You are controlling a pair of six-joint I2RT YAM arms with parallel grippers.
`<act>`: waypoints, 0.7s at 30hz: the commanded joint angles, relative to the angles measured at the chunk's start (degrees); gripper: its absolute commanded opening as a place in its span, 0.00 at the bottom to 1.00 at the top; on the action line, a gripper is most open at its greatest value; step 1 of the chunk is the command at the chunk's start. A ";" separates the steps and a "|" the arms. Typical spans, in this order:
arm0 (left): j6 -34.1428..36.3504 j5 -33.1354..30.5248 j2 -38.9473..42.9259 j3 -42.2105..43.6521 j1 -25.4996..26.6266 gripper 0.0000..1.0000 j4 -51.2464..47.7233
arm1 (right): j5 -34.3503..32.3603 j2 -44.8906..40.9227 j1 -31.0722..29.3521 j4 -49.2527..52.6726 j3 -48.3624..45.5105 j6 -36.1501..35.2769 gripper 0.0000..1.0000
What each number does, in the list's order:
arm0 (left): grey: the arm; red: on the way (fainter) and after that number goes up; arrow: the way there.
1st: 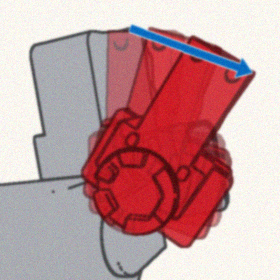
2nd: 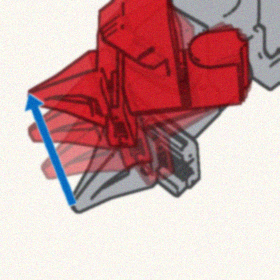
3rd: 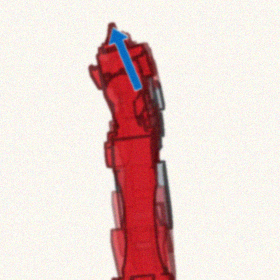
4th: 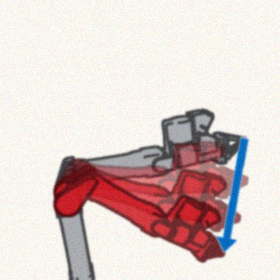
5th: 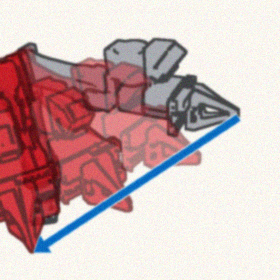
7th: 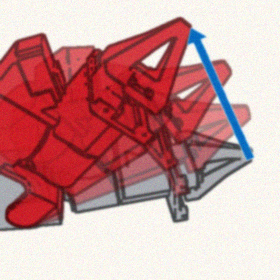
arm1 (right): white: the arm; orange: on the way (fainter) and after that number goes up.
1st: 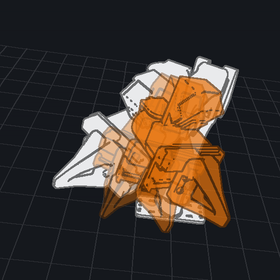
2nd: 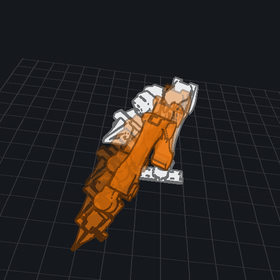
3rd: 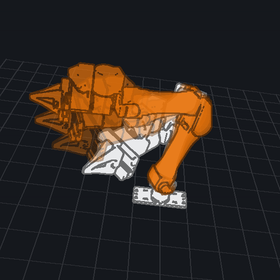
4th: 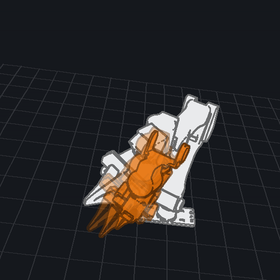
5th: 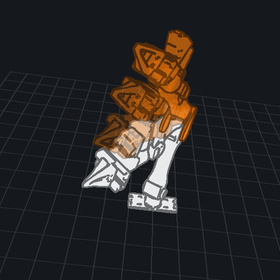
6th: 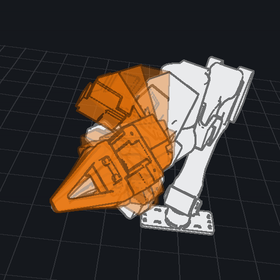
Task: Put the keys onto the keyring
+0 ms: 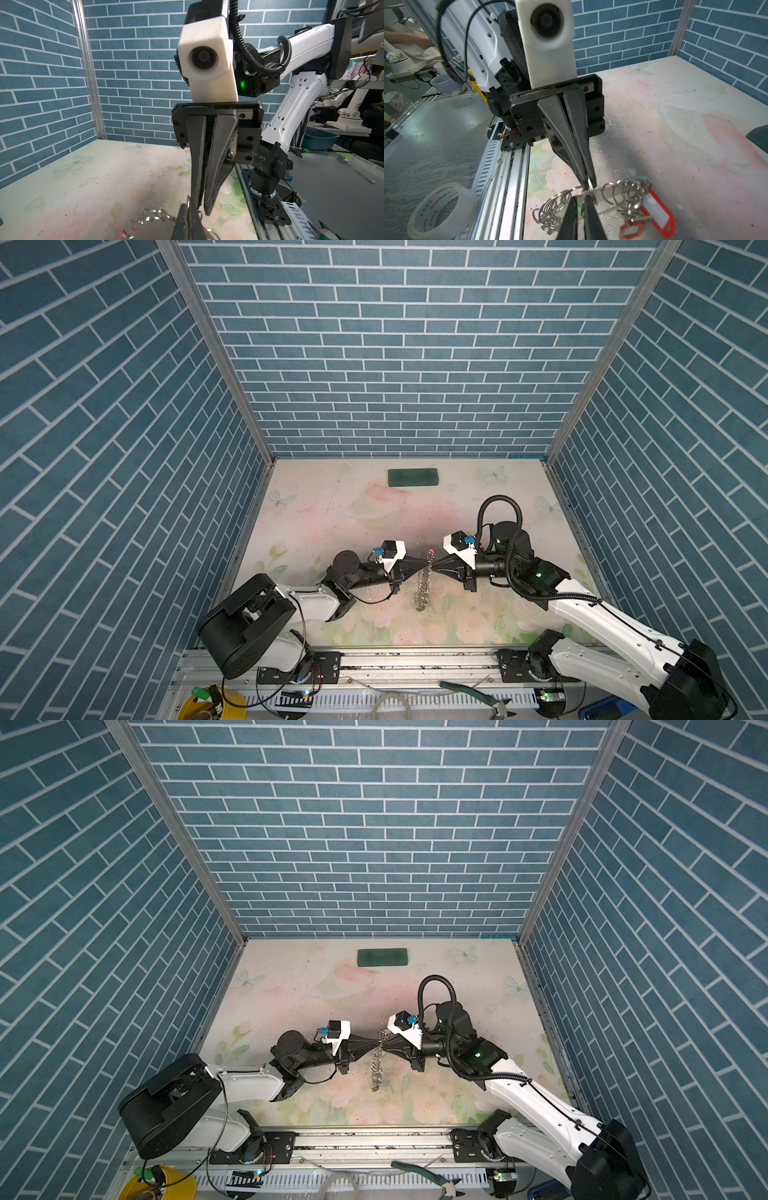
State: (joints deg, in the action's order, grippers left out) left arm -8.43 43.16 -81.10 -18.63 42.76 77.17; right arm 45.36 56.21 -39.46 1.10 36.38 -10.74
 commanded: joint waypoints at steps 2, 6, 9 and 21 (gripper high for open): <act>-0.71 2.72 0.74 -1.63 -0.22 0.00 3.38 | 1.27 -0.51 0.35 0.12 -0.16 -0.49 0.10; -0.39 1.84 1.16 -1.24 -0.19 0.00 3.39 | 0.31 -2.09 0.65 0.99 -0.37 -1.06 0.10; -0.23 1.65 1.34 -0.86 -0.31 0.00 3.34 | -0.61 -3.57 1.05 0.86 -1.04 -1.30 0.11; -0.50 2.87 0.90 -1.23 -0.31 0.00 3.34 | 2.29 -0.76 1.26 0.32 -0.15 -1.39 0.14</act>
State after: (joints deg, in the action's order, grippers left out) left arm -8.60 44.88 -81.01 -18.74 42.65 77.45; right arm 45.50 54.83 -38.33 1.76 36.14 -10.94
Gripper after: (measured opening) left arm 0.049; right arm 0.137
